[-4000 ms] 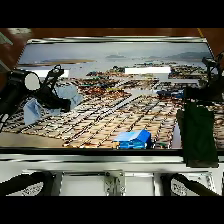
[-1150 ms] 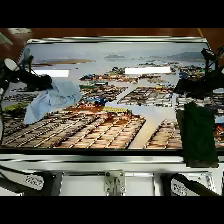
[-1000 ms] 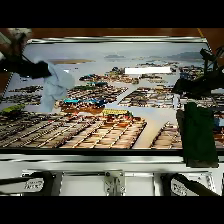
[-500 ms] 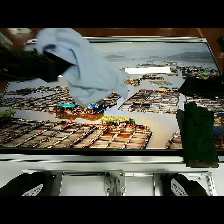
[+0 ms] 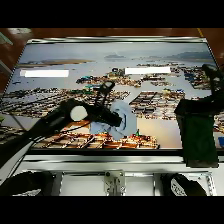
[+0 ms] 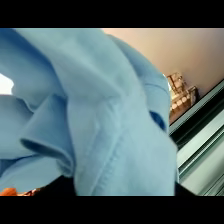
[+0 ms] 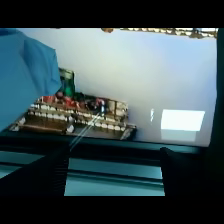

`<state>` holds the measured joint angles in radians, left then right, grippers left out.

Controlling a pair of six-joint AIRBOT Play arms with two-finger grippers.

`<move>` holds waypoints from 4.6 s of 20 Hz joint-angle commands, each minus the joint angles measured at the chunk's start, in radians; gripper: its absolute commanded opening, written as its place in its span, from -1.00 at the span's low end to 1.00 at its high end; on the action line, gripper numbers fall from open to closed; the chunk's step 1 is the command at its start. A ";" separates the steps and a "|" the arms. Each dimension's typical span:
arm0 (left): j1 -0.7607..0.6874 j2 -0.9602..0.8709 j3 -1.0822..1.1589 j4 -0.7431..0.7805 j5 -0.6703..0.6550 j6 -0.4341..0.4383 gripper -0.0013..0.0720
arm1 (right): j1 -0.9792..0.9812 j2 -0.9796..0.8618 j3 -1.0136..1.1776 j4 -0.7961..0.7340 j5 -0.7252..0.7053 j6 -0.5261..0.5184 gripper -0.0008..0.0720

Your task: Fold the shirts.

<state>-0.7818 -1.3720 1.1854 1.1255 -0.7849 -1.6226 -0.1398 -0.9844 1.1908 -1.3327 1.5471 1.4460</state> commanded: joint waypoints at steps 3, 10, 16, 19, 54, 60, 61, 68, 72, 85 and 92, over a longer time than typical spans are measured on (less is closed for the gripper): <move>0.104 -0.079 0.026 -0.080 -0.164 -0.016 0.62 | 0.000 0.002 -0.216 0.089 -0.248 0.020 0.86; 0.649 0.075 -0.067 -0.023 -0.586 0.115 0.62 | -0.165 0.002 -0.215 0.079 -0.253 -0.010 0.85; 0.704 0.086 -0.428 -0.249 -0.369 0.163 0.91 | -0.217 -0.108 -0.217 0.216 -0.098 -0.091 0.85; 0.632 0.051 -0.500 -0.418 -0.206 0.209 0.91 | -0.217 -0.186 -0.217 0.371 -0.086 -0.135 0.85; 0.673 0.377 0.119 -0.044 -0.080 0.159 -0.87 | -0.014 -0.056 0.103 0.756 -0.375 -0.252 -0.81; 0.688 0.540 0.556 -0.025 -0.080 0.171 -0.86 | -0.014 0.148 0.298 0.837 -0.500 -0.169 -0.81; 0.688 0.560 0.578 0.006 -0.085 0.170 -0.86 | -0.014 0.166 0.310 0.830 -0.498 -0.168 -0.81; 0.689 0.600 0.522 0.502 -0.508 0.143 -0.86 | -0.014 0.206 0.299 0.244 -0.086 -0.089 -0.81; 0.689 0.605 0.399 0.511 -0.470 0.117 -0.86 | -0.013 0.201 0.293 0.161 -0.081 -0.060 -0.81; 0.690 0.615 0.328 0.625 -0.393 0.141 -0.86 | -0.014 0.201 0.293 -0.219 -0.039 -0.103 -0.81; 0.689 0.615 0.210 0.557 -0.387 0.125 -0.86 | -0.014 0.200 0.281 0.047 0.018 -0.054 -0.81</move>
<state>-0.0925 -0.7578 1.4452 1.6981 -1.1702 -1.4929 -0.1539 -0.7837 1.4807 -1.3933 1.5200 1.3678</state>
